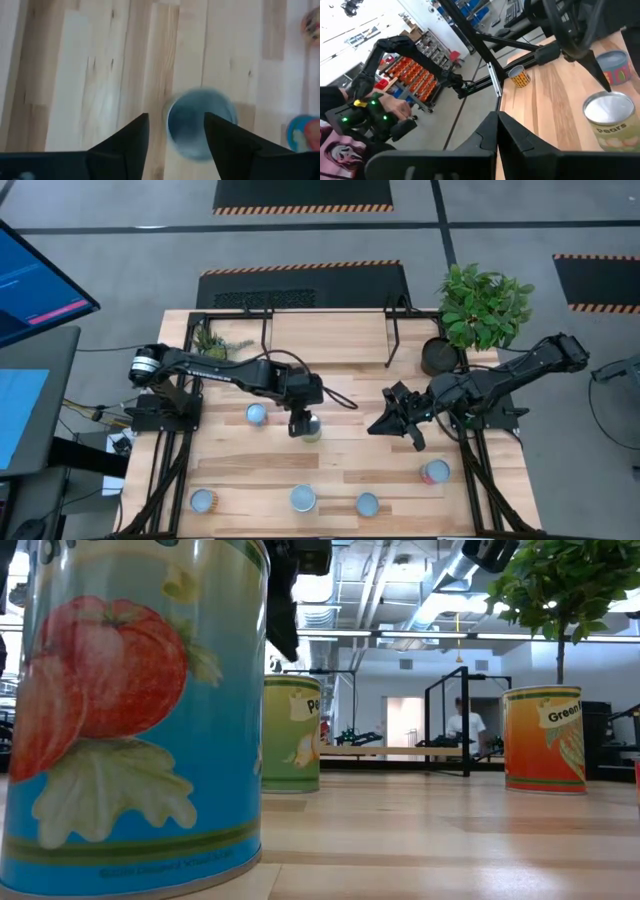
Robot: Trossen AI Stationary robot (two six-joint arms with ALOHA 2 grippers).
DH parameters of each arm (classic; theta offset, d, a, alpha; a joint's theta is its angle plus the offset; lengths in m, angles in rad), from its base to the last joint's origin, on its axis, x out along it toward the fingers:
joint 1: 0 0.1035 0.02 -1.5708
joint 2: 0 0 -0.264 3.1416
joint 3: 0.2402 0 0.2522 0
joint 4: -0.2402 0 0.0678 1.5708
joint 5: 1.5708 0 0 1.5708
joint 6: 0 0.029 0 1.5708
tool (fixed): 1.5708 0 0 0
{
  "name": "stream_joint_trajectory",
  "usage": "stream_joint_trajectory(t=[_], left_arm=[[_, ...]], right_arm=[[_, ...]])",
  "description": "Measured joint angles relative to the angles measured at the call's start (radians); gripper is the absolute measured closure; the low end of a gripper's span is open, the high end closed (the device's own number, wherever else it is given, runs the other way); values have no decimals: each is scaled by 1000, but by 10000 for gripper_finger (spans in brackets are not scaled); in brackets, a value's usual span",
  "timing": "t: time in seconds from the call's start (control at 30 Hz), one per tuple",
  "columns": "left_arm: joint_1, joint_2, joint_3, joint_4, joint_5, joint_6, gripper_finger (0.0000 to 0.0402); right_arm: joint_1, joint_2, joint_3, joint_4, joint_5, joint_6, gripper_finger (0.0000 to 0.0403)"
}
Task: Pick and place cans onto a shelf
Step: Put the canned pears on the shelf
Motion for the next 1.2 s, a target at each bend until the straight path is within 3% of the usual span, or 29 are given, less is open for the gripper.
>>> stream_joint_trajectory(t=[0.53,1.2], left_arm=[[-1,26,-32,-18,-52,46,221],[-10,79,-32,-18,-44,-55,223]], right_arm=[[0,0,0,-2,4,0,370],[0,0,0,-34,4,0,370]])
